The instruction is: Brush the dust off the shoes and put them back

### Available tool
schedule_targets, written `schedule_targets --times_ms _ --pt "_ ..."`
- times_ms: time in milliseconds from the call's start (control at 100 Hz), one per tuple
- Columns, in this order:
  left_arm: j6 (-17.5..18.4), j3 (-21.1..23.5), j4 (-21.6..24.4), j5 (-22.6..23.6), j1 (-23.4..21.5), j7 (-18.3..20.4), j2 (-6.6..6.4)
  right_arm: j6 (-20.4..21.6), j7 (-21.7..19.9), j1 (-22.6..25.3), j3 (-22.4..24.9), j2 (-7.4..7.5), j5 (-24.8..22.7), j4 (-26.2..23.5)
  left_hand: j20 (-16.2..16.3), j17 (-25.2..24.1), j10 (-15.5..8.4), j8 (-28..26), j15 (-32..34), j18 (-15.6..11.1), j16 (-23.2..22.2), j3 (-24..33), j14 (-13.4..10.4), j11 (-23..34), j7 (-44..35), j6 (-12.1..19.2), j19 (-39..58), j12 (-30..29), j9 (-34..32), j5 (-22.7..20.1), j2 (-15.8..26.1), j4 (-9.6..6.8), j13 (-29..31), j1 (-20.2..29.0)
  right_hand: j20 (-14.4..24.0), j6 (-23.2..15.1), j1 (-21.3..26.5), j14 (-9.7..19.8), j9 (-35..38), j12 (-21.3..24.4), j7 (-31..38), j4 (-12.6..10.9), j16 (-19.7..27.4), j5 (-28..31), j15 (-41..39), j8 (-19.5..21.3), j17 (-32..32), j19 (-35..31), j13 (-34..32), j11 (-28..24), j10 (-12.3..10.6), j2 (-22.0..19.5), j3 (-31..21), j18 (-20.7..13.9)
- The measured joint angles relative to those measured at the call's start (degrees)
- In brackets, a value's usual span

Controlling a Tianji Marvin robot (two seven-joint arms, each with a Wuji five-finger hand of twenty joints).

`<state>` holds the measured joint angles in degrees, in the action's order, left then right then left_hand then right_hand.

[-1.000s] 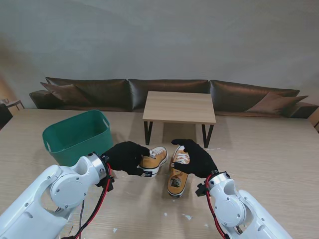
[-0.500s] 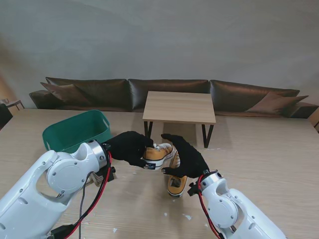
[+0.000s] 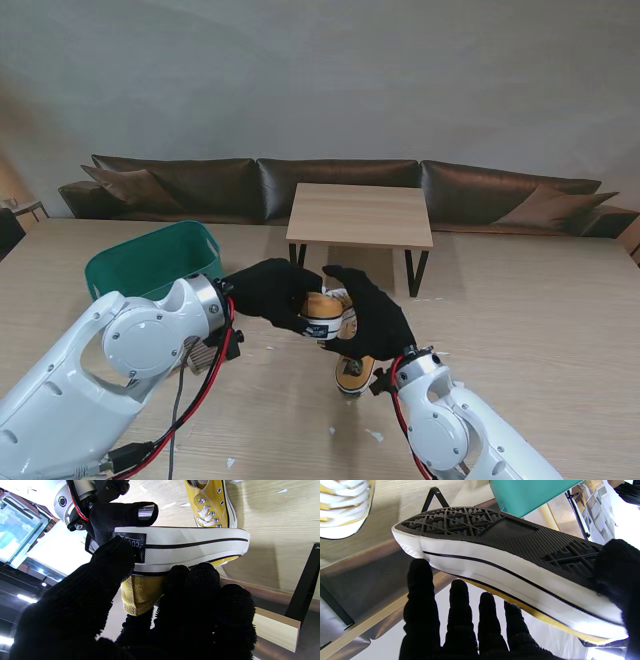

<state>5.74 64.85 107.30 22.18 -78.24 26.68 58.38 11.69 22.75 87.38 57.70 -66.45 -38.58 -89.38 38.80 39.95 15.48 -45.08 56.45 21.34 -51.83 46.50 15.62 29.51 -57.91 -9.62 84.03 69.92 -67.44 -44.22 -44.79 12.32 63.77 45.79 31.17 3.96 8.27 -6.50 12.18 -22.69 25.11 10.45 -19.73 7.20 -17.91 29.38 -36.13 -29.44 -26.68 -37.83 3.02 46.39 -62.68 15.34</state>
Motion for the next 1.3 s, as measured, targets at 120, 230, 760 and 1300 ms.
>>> schedule_targets --times_ms 120,230,760,1300 --pt "-0.02 -0.35 -0.27 -0.94 0.46 0.07 0.04 0.08 2.1 -0.73 -1.25 -0.15 -1.0 0.83 0.0 0.0 0.12 -0.01 0.0 0.29 -0.03 -0.41 0.27 0.29 -0.01 -0.22 0.0 0.03 -0.36 0.01 0.16 0.0 0.12 0.0 0.93 -0.7 0.12 -0.7 4.89 -0.13 7.09 0.0 -1.02 3.27 -2.51 -2.32 -0.51 -0.58 -4.67 -1.49 -0.02 -0.07 0.13 0.42" --pt "0.02 -0.36 -0.31 -1.27 0.58 0.08 0.05 0.63 5.79 -1.63 -2.69 -0.74 -1.17 2.45 0.0 0.03 0.12 -0.03 0.0 0.32 -0.06 -0.43 0.29 0.59 -0.12 -0.26 0.0 0.03 -0.37 0.01 0.19 0.0 0.14 0.0 0.93 -1.77 2.58 -1.69 15.57 -0.63 13.61 0.0 -1.13 12.54 -3.32 -4.22 -0.31 -2.55 -10.12 -1.44 -1.0 -0.35 0.34 2.41" --pt "0.85 2.28 0.98 2.47 -2.8 -6.57 1.08 4.42 11.68 -3.9 -6.17 -3.67 3.87 6.41 0.9 -3.79 0.04 1.78 -4.11 0.83 0.76 -6.94 0.56 -1.44 3.91 -3.6 -1.52 -1.73 2.08 1.22 2.62 -0.01 -0.58 -3.52 -5.03 -3.61 10.35 -4.35 47.17 -0.74 23.08 10.76 -2.18 37.83 -3.08 -17.27 -1.03 -31.23 -30.37 8.43 -0.53 -1.27 0.51 0.85" --pt "2.62 13.47 5.12 5.89 -15.06 -17.5 3.46 3.91 9.14 -5.3 -7.97 -6.06 12.7 5.53 -3.74 -28.92 4.37 23.92 -37.96 2.83 21.28 -9.03 7.48 -21.88 48.84 -4.44 -37.31 -45.12 23.67 5.86 15.7 -4.46 -29.5 -4.22 -7.96 -2.37 10.56 -3.82 58.35 -8.57 28.91 12.49 -9.3 44.9 -13.93 -6.64 -6.5 -37.12 -43.1 5.11 1.68 0.07 0.62 -2.27"
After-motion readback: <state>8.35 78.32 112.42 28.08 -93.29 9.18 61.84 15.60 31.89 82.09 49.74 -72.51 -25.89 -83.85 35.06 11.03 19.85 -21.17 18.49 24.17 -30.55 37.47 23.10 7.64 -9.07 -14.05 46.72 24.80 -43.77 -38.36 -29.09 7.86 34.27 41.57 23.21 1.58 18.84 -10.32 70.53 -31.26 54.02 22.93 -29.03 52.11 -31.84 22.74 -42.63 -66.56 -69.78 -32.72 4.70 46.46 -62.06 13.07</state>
